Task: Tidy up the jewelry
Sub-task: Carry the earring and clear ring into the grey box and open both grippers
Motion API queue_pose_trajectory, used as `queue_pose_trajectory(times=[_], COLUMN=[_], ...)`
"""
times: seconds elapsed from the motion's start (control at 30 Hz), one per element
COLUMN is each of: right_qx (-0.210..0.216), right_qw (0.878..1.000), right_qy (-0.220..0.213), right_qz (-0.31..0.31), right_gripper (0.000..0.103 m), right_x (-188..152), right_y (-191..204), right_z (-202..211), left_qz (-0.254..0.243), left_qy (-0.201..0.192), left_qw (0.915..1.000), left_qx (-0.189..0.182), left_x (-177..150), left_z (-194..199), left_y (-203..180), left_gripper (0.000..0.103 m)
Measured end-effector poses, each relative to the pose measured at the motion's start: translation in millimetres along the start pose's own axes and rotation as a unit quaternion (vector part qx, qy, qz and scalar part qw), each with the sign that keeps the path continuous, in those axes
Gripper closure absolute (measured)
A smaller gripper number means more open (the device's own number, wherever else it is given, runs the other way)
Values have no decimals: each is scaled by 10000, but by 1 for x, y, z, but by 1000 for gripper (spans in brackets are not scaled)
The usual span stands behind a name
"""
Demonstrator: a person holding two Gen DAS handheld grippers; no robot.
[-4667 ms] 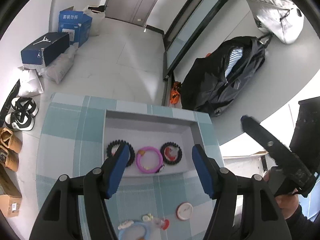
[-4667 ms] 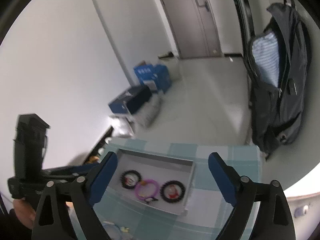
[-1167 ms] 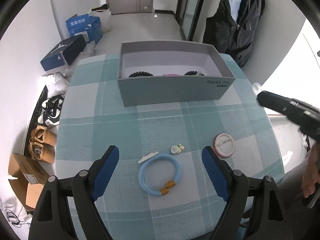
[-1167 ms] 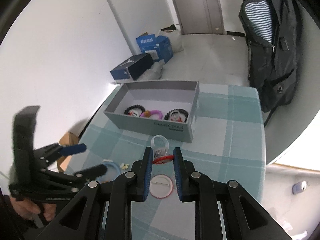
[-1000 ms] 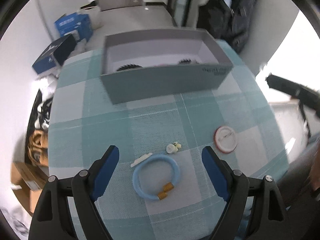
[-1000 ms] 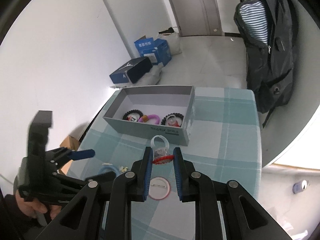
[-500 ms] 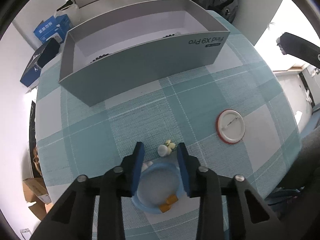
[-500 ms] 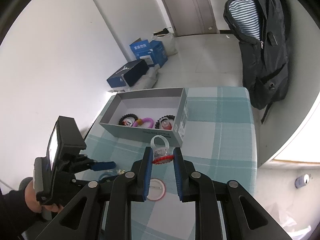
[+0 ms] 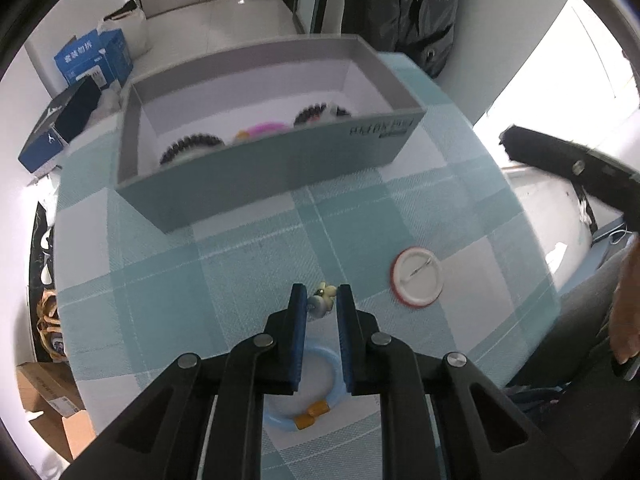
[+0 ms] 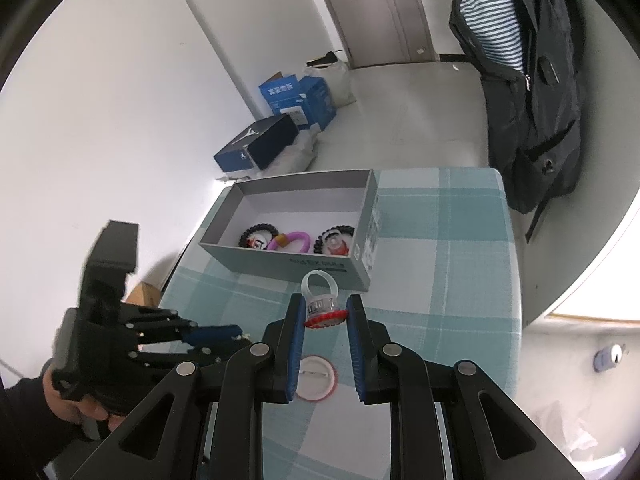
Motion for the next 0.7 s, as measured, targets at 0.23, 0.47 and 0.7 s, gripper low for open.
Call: queue_pose_trajectory(times=[0.23,0.47,0.7], right_qx=[257,339,329], right_qw=[9996,9977,9969], right_qy=[-37,-102,-128], right_qz=[75,571,703], right_gripper=[83,83,83], right_x=[8,32,63], right_y=[13,33,28], right_z=[-7,-10,-16], left_qz=[334,583,1075], left_qy=[-322,-769,-960], left_qw=[9983,9934,9858], left_qx=[-359,-623,-860], left_x=[5,38,67], left_z=[31,56,55], left_y=[-7,-3,21], left_gripper=[92,92,92])
Point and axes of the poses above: each gripper's, at about its wrist camera, not at the fingertips, and z roughly against the way its jaws point, y to its left, x to its top, the point moved 2 cm from there along -z, roughly the way its jaws point, and after that the axes turned 14 degrees about z, right-handed, at the moved point
